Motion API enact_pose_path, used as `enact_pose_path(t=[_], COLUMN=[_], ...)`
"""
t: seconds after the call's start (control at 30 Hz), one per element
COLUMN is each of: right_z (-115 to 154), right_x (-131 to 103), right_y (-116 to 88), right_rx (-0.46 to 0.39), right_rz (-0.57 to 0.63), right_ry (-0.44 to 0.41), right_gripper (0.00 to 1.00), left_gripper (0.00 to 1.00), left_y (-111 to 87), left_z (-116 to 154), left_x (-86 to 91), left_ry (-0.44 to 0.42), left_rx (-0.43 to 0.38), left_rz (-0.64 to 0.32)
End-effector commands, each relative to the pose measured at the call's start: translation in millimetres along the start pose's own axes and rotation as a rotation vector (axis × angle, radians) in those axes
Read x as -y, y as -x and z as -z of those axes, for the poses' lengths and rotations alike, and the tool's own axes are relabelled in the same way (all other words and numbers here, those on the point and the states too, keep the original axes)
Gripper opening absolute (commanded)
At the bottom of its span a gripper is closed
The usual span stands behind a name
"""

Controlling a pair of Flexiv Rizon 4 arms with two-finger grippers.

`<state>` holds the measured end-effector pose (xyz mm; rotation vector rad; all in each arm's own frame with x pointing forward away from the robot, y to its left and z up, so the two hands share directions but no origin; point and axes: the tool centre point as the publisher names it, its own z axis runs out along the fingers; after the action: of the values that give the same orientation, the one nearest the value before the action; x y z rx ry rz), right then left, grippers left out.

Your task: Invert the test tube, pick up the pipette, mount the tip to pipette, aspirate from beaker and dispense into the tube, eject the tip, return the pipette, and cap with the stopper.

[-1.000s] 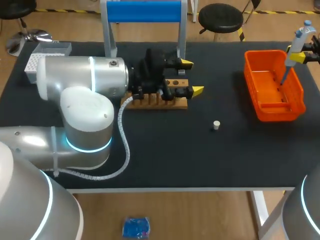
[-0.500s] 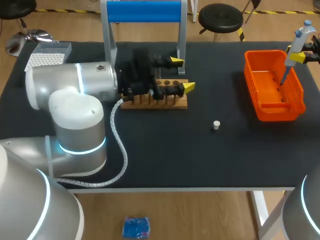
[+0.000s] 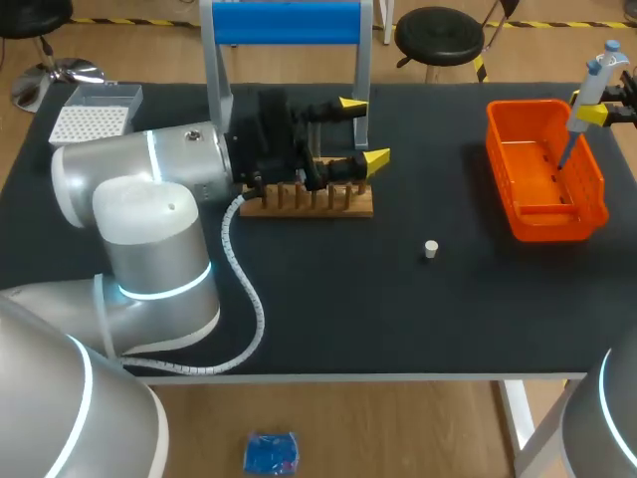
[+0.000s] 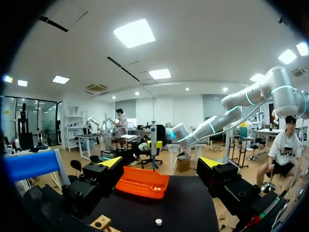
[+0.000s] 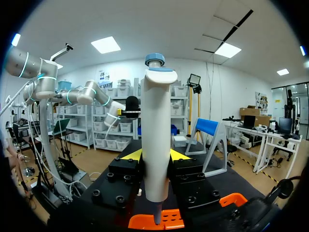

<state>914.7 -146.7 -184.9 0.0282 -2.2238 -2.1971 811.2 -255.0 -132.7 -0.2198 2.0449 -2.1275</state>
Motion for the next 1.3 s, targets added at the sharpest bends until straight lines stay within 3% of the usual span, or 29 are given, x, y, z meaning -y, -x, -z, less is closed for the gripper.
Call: enact_pose_path(t=[0.03, 0.77, 1.3], right_z=[0.8, 0.8, 0.8], right_x=[-0.9, -0.9, -0.9], right_y=[0.2, 0.2, 0.2], right_rx=[-0.002, -0.002, -0.002], right_rz=[-0.001, -0.001, -0.001], right_ry=[-0.003, -0.003, -0.003], right_gripper=[0.0, 0.0, 0.0], left_gripper=[1.0, 1.0, 1.0], left_y=[1.7, -8.0, -10.5], left_z=[-1.9, 1.2, 0.8], left_x=[-2.2, 2.4, 2.6], left_ry=[-0.124, 0.018, 0.044], left_rx=[-0.012, -0.015, -0.022], left_rz=[0.012, 0.049, 0.044])
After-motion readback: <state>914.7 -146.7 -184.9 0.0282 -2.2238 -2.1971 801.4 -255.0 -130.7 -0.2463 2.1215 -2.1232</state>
